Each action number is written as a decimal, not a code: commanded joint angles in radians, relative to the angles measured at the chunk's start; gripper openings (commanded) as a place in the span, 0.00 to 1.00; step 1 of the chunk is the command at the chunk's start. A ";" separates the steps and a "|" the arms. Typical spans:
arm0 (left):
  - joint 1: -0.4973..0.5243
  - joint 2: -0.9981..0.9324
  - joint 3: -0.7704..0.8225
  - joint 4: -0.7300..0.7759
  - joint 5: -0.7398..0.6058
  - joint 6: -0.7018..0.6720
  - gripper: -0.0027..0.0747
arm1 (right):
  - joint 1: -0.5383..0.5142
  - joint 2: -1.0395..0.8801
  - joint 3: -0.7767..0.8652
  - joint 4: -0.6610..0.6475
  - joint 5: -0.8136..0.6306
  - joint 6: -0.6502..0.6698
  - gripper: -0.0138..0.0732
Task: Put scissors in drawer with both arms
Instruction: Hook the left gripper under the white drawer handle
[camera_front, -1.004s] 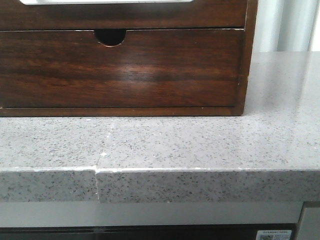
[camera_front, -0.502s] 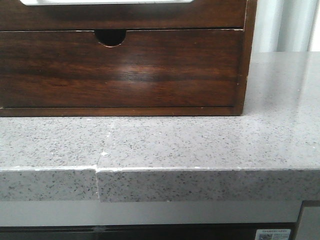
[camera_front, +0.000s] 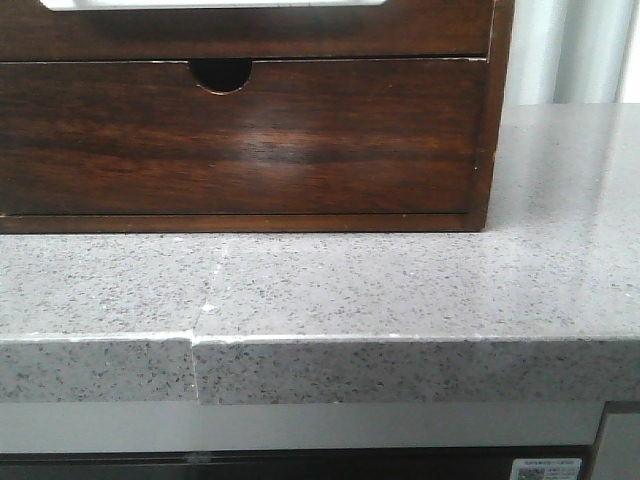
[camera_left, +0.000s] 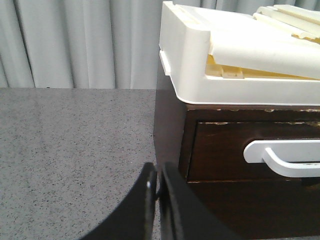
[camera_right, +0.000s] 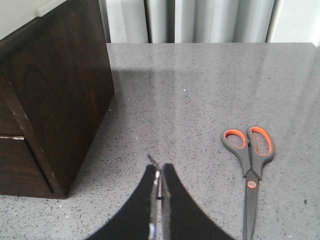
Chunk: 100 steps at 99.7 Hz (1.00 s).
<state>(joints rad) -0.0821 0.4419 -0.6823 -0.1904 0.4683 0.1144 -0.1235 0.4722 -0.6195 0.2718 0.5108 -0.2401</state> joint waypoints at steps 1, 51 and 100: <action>0.001 0.015 -0.038 -0.010 -0.065 0.000 0.01 | 0.000 0.012 -0.038 0.001 -0.076 -0.010 0.08; 0.001 0.015 -0.038 0.077 -0.060 0.000 0.50 | 0.000 0.012 -0.038 -0.088 -0.083 -0.010 0.54; 0.001 0.021 -0.032 -0.147 -0.110 -0.002 0.54 | 0.000 0.012 -0.038 -0.119 -0.090 -0.008 0.73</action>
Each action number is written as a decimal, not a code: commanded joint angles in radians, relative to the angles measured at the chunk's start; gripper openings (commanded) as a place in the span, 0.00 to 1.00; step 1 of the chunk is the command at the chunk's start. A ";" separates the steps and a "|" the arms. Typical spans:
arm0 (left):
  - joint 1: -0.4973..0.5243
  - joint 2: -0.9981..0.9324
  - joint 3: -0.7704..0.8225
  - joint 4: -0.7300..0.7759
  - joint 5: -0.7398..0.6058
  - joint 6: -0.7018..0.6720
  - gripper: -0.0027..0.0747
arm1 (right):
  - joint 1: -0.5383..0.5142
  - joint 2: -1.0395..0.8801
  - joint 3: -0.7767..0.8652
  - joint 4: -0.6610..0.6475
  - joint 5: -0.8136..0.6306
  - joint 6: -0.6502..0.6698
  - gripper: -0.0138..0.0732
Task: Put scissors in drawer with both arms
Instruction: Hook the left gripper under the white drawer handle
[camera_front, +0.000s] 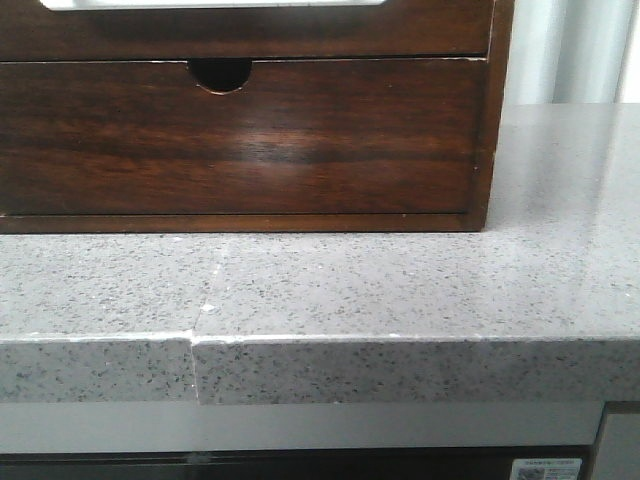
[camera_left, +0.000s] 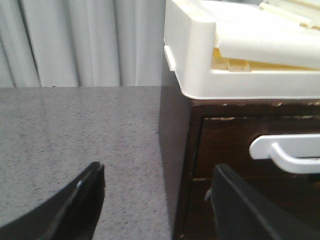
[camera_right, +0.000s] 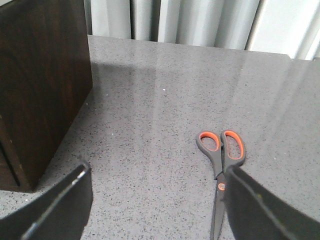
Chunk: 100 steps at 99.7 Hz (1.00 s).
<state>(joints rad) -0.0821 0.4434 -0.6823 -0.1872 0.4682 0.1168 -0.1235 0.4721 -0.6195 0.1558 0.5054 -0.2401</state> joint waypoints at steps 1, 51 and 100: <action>0.001 0.020 -0.030 -0.165 -0.112 -0.004 0.54 | 0.000 0.012 -0.038 -0.003 -0.085 -0.008 0.73; -0.005 0.257 -0.004 -0.880 0.067 0.166 0.52 | 0.000 0.012 -0.038 -0.003 -0.085 -0.008 0.73; -0.005 0.560 -0.006 -1.515 0.305 0.696 0.59 | 0.000 0.012 -0.038 -0.003 -0.085 -0.008 0.73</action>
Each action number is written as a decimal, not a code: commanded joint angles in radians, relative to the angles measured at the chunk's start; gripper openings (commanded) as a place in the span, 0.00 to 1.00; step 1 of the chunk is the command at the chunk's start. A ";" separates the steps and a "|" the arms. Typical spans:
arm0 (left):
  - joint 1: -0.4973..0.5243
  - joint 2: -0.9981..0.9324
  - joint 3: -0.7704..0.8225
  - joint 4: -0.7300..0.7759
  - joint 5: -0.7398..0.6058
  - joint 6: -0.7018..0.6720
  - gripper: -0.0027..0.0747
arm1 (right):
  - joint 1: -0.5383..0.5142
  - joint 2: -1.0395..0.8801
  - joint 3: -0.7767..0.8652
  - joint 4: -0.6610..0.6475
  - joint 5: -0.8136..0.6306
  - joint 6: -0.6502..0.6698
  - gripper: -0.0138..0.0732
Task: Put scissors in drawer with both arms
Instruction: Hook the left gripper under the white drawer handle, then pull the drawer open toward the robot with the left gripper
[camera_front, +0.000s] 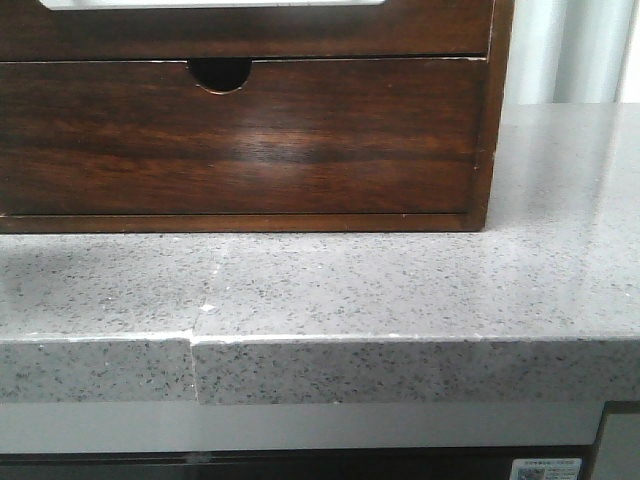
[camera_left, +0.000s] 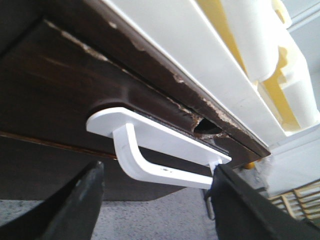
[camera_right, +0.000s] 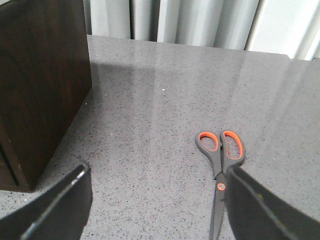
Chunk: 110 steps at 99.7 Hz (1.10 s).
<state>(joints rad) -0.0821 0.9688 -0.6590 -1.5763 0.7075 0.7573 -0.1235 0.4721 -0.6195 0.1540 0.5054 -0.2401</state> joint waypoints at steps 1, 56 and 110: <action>-0.005 0.043 -0.029 -0.135 0.074 0.062 0.59 | 0.000 0.012 -0.038 -0.001 -0.085 -0.008 0.73; -0.005 0.231 -0.042 -0.292 0.191 0.169 0.59 | 0.000 0.012 -0.038 -0.001 -0.085 -0.008 0.73; -0.005 0.233 -0.042 -0.292 0.220 0.170 0.47 | 0.000 0.012 -0.038 -0.001 -0.085 -0.008 0.73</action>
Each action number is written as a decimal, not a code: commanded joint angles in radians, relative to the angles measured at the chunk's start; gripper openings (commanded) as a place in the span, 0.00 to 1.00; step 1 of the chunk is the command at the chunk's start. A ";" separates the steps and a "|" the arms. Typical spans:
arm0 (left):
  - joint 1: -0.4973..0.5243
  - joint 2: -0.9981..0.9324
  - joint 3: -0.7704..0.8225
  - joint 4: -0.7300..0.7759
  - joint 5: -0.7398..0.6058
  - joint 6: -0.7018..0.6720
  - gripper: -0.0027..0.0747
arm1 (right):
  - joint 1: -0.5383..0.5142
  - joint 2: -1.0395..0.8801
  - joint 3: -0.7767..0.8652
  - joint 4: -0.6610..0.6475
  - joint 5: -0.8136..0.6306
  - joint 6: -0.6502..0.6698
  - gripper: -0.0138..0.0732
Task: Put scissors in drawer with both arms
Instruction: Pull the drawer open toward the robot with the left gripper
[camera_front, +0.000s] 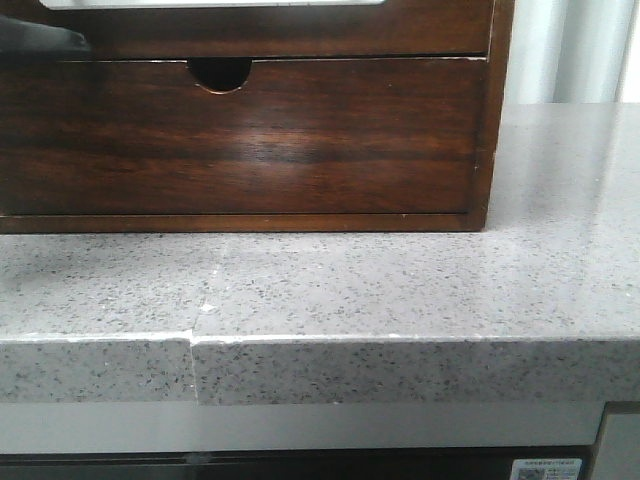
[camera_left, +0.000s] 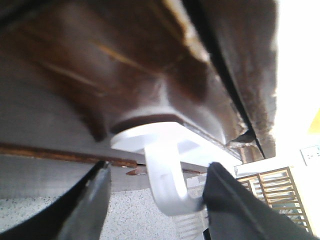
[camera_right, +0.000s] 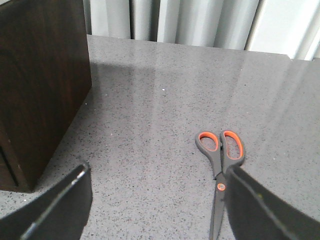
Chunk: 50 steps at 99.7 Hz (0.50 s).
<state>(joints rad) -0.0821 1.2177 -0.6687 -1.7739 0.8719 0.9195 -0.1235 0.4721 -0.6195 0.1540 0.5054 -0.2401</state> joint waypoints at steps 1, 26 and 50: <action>-0.005 -0.016 -0.032 -0.094 0.056 0.008 0.46 | 0.000 0.012 -0.038 -0.001 -0.085 -0.008 0.73; -0.005 -0.016 -0.032 -0.094 0.064 0.008 0.34 | 0.000 0.012 -0.038 -0.001 -0.085 -0.008 0.73; 0.000 -0.016 -0.032 -0.094 0.139 0.008 0.24 | 0.000 0.012 -0.038 -0.001 -0.085 -0.008 0.73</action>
<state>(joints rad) -0.0816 1.2184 -0.6709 -1.7885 0.9175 0.9151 -0.1235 0.4721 -0.6195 0.1540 0.5054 -0.2401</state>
